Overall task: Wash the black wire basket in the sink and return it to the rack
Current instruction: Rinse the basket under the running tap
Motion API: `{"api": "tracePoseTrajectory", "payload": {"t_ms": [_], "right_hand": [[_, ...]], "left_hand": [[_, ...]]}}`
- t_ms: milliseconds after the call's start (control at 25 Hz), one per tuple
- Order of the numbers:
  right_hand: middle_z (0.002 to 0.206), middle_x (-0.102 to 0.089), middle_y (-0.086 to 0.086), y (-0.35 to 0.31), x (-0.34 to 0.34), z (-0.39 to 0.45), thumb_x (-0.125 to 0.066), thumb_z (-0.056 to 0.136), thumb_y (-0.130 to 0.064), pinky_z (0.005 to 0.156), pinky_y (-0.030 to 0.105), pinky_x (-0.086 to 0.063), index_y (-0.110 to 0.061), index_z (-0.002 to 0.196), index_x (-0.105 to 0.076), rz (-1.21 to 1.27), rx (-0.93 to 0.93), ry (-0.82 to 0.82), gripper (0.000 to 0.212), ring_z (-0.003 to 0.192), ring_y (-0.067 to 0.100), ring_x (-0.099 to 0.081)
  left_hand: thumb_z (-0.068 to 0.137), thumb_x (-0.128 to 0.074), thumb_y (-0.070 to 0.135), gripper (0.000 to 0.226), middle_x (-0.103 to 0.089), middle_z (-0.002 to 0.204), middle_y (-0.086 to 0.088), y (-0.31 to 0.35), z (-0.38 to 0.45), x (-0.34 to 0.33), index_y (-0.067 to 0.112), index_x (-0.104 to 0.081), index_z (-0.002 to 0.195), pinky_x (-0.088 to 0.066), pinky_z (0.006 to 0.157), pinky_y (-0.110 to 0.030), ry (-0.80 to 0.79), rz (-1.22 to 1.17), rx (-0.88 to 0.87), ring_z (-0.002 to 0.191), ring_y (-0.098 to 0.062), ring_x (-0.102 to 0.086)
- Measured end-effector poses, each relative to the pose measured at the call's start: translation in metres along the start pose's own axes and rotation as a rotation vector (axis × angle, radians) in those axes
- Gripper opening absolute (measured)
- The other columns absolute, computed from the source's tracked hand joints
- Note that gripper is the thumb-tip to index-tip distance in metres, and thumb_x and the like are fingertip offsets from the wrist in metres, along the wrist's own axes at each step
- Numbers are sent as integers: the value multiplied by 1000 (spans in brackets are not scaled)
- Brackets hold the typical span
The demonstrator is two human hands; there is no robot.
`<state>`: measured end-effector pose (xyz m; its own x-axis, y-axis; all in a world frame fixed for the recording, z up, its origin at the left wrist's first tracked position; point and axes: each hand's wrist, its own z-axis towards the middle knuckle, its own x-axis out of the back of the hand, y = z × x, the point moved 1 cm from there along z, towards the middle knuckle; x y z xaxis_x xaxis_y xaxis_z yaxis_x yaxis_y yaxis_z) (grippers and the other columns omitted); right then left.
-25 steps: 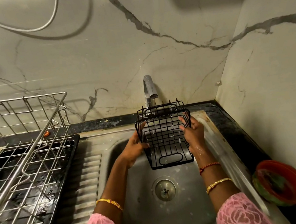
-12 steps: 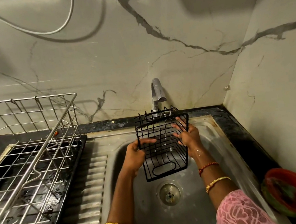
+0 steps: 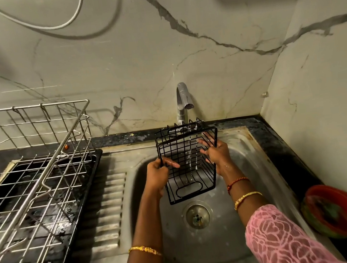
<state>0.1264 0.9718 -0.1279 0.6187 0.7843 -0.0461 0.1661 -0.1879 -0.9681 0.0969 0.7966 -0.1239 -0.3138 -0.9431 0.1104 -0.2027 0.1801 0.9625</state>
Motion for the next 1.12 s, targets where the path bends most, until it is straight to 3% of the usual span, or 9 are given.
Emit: {"api": "tracePoseTrajectory", "payload": {"t_ms": [80,160,320,440,560,720,920,1040,1120], "right_hand": [[126,-60,2,0,-2,0,-51,89,4,62,19,-39,-24,122,-57,12,-7,3,44,116,22,-56],[125,-61,1,1,-3,1,-51,89,3,62,20,-40,-25,119,-59,2,-9,6,42,115,22,-57],[123,-62,0,1,-4,0,-49,89,5,62,18,-40,-23,120,-60,0,-8,21,43,115,19,-57],[121,-63,0,2,-2,-2,-45,88,9,65,20,-43,-20,121,-60,-2,-2,26,46,115,19,-57],[116,-66,2,5,-2,-2,-49,88,4,83,40,-53,-26,112,-64,-34,-19,65,41,110,23,-59],[100,-70,-5,12,-3,-2,-49,87,4,91,49,-49,-30,104,-66,-45,-49,85,42,112,29,-58],[110,-69,-6,25,-3,-9,-48,88,3,80,36,-49,-36,91,-66,-41,-72,61,43,110,22,-60],[117,-66,7,30,0,-12,-52,89,-4,94,52,-46,-34,92,-66,-52,-97,78,33,117,35,-53],[118,-66,4,30,2,-12,-50,90,-1,96,52,-44,-30,102,-67,-57,-93,74,35,119,33,-52]], "left_hand": [[81,-27,-24,48,-65,78,-3,3,-1,-2,7,-60,65,-33,105,-57,43,-36,40,97,-38,-60],[82,-26,-23,47,-62,75,-1,7,-4,-5,6,-58,63,-33,106,-55,83,-85,57,74,-14,-57],[83,-24,-24,47,-58,75,2,11,-10,-7,3,-58,63,-30,107,-32,135,-148,54,76,7,-47],[82,-27,-22,46,-61,77,0,11,-9,-7,4,-60,64,-29,107,-32,122,-124,33,83,2,-51],[80,-28,-22,47,-65,78,-3,9,-8,-5,6,-62,64,-31,109,-37,120,-104,19,100,-15,-55],[77,-29,-22,48,-66,79,-3,7,-11,-4,8,-64,64,-33,110,-40,121,-104,-21,108,-23,-56],[76,-28,-23,48,-65,84,-6,2,-17,-4,8,-63,64,-28,109,-39,125,-113,3,116,-22,-51],[77,-28,-23,48,-65,83,-7,-4,-21,-4,7,-63,63,-26,110,-39,112,-126,17,118,-24,-51],[79,-29,-22,48,-65,85,-8,-6,-22,-5,8,-63,64,-26,110,-40,105,-127,21,119,-25,-51]]}}
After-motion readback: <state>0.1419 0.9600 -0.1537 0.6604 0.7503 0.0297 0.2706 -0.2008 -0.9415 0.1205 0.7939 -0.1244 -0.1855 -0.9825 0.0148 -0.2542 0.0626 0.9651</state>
